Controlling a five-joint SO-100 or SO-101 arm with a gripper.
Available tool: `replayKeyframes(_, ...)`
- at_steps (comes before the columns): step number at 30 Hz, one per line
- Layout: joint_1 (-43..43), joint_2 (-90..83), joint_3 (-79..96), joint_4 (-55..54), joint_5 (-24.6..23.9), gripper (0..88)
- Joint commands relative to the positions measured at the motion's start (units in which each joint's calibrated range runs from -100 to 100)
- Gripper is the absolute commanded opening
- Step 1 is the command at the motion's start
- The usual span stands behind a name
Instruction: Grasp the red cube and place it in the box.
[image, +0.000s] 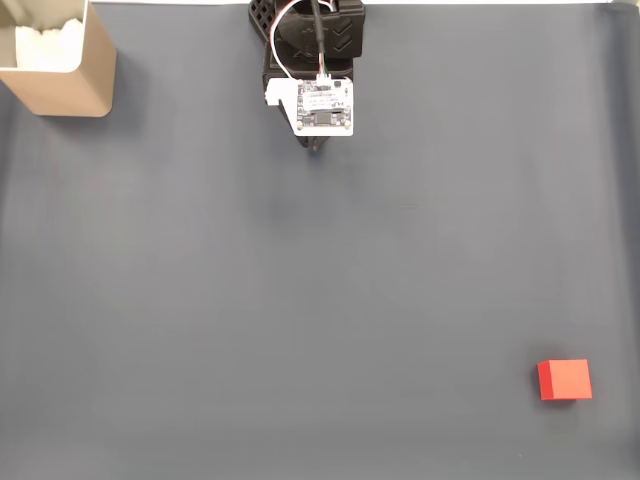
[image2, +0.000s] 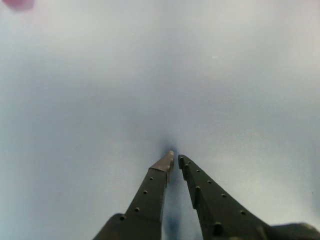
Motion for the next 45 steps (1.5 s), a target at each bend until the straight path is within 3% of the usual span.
replayKeyframes(1, 1.69, 0.09, 0.81, 1.19, 0.05, 0.0)
replayKeyframes(45, 2.19, 0.52, 0.81, -2.33, 0.44, 0.0)
